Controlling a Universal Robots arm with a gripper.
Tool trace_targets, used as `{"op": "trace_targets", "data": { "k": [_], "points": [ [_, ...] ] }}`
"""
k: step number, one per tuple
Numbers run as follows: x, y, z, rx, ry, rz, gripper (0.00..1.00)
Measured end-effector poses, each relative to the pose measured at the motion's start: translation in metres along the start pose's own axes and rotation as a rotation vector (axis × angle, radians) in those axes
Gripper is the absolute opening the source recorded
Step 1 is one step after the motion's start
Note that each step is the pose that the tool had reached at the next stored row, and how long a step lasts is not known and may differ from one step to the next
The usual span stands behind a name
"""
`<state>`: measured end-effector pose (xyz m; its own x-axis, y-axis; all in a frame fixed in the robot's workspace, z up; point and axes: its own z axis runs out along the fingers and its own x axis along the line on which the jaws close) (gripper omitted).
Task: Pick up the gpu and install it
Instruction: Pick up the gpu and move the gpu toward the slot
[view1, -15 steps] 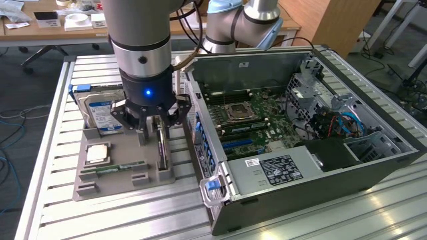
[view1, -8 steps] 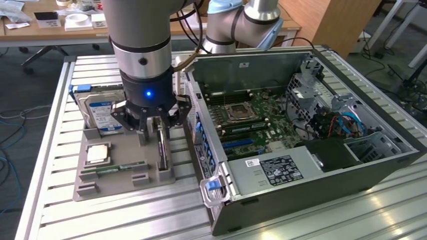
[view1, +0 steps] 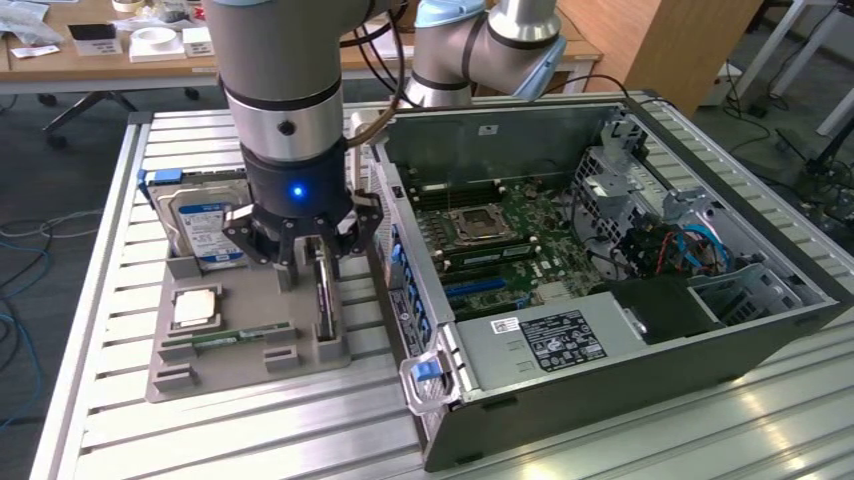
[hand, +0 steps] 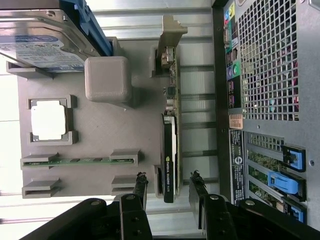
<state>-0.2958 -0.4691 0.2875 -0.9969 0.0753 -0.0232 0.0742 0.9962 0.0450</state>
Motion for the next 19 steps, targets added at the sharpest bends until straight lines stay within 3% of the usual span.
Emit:
{"op": "trace_targets", "data": {
  "k": [8, 19],
  "points": [
    [0.0, 0.0, 0.0007, -0.0001, -0.0001, 0.0, 0.47],
    [-0.003, -0.0002, 0.0109, 0.0, 0.0, 0.0, 0.47]
  ]
}}
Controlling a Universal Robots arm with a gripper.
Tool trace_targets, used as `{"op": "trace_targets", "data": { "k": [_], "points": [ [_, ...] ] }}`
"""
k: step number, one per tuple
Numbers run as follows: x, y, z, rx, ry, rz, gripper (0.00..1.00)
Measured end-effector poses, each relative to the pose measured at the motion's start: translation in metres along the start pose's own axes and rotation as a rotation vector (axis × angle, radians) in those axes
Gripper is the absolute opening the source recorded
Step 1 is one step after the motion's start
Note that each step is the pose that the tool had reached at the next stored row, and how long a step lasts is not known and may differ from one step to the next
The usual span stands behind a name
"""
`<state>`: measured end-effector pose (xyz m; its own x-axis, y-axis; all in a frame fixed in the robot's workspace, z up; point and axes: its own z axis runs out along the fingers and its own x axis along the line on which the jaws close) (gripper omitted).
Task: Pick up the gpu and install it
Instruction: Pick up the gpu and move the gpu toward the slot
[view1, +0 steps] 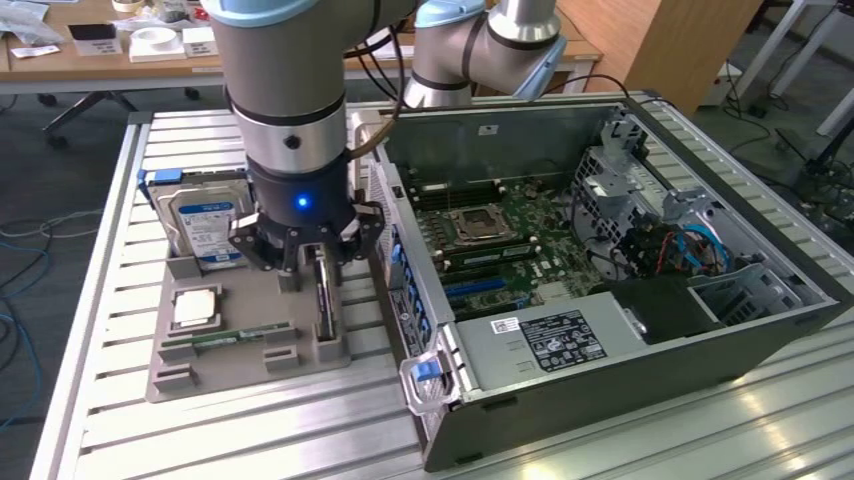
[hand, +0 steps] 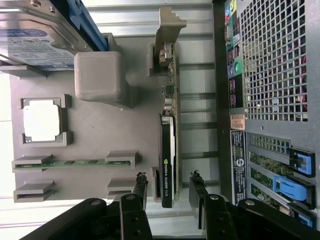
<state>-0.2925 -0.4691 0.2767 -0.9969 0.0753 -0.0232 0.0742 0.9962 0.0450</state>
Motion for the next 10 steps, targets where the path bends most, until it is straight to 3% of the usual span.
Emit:
{"op": "trace_targets", "data": {
  "k": [10],
  "points": [
    [-0.0005, 0.0024, 0.0016, 0.0, 0.0, 0.0, 0.47]
  ]
}}
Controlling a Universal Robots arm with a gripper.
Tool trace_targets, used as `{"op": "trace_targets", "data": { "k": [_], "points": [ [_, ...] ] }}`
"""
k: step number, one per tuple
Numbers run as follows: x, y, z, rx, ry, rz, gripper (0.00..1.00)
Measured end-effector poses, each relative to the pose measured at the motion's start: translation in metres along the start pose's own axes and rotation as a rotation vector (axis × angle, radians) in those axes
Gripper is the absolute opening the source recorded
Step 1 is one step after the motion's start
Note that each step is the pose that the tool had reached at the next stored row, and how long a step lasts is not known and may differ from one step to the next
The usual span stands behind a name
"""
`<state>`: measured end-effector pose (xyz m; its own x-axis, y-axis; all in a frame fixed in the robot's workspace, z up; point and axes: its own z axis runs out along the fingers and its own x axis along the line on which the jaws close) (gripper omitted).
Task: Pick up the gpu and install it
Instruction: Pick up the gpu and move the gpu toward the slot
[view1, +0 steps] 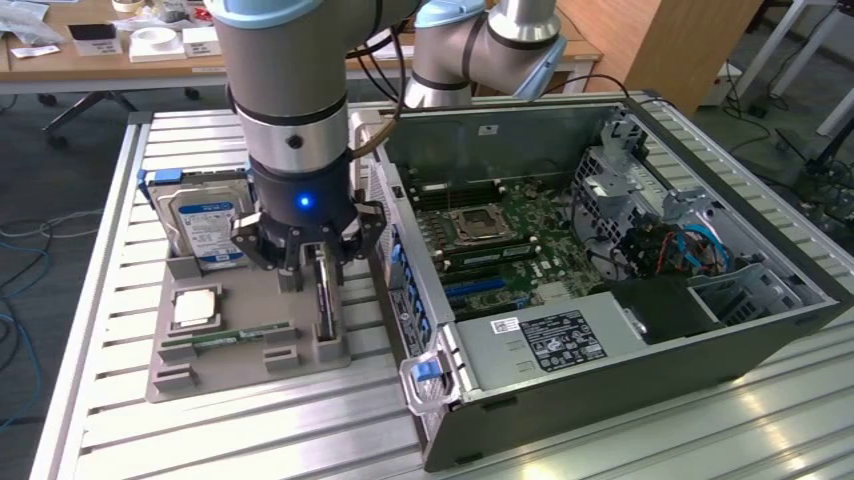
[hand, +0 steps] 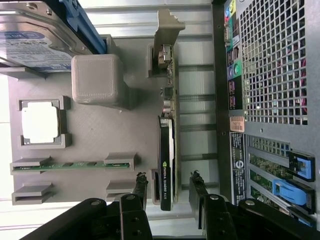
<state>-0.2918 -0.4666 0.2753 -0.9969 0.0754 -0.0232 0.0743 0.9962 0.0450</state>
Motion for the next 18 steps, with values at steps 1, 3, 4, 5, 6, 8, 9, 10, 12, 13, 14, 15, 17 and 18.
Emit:
{"op": "trace_targets", "data": {
  "k": [1, 3, 4, 5, 6, 8, 9, 10, 12, 13, 14, 15, 17, 18],
  "points": [
    [0.0, 0.0002, 0.0007, -0.0001, -0.0001, 0.0, 0.47],
    [0.0, 0.0003, 0.0029, 0.0, 0.0, 0.0, 0.47],
    [0.0001, 0.0003, 0.0043, 0.0, 0.0, 0.0, 0.47],
    [0.0001, 0.0002, 0.0057, -0.0001, -0.0001, 0.0, 0.47],
    [0.0002, 0.0002, 0.007, -0.0001, 0.0, 0.0, 0.47],
    [0.0002, 0.0001, 0.0078, 0.0001, 0.0002, 0.0, 0.47],
    [0.0002, 0.0001, 0.0078, 0.0003, 0.0003, 0.0, 0.47],
    [0.0002, 0.0001, 0.0078, 0.0002, 0.0002, 0.0, 0.47],
    [0.0002, 0.0001, 0.0081, 0.0, 0.0, 0.0, 0.47],
    [0.0002, 0.0002, 0.0081, 0.0, 0.0001, 0.0, 0.47],
    [0.0002, 0.0001, 0.0082, -0.0001, 0.0, 0.0, 0.47],
    [0.0002, 0.0002, 0.0087, -0.0003, -0.0002, 0.0, 0.47],
    [0.0002, 0.0001, 0.0099, -0.0002, -0.0001, 0.0, 0.47],
    [0.0003, 0.0, 0.0106, 0.0, 0.0, 0.0, 0.47]
  ]
}}
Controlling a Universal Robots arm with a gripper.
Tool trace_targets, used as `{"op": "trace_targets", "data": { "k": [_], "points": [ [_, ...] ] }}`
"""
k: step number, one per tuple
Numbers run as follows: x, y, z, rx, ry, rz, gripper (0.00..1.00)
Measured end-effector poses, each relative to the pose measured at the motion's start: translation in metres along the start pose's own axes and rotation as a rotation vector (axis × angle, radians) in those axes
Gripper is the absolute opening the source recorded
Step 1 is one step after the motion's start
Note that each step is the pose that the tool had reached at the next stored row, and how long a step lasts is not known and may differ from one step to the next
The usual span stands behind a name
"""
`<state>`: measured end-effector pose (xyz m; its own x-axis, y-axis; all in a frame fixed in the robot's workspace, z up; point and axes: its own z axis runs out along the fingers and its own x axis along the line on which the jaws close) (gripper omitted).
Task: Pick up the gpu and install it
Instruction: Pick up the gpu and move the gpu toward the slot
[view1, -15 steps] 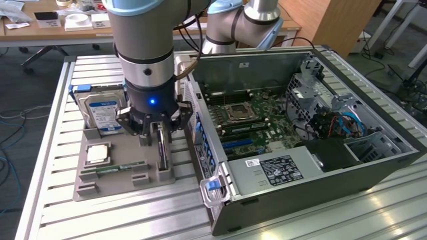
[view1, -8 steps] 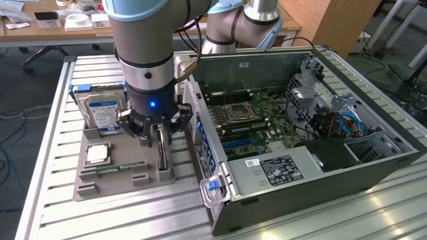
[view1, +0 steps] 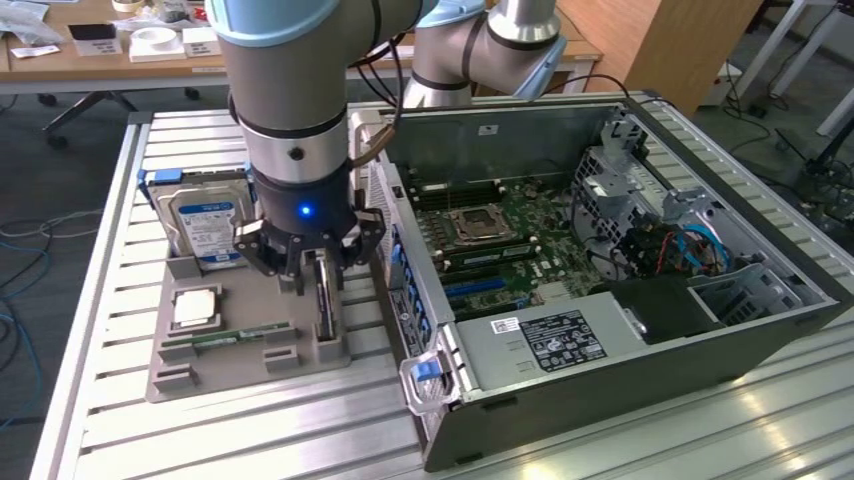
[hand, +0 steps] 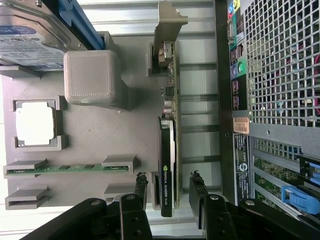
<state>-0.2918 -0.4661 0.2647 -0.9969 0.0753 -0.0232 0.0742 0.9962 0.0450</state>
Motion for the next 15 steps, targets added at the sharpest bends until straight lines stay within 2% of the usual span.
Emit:
{"op": "trace_targets", "data": {
  "k": [7, 15],
  "points": [
    [0.0, 0.0, 0.001, 0.0, 0.0, 0.0, 0.47],
    [0.0002, -0.0004, 0.007, 0.0001, 0.0002, 0.0, 0.47]
  ]
}}
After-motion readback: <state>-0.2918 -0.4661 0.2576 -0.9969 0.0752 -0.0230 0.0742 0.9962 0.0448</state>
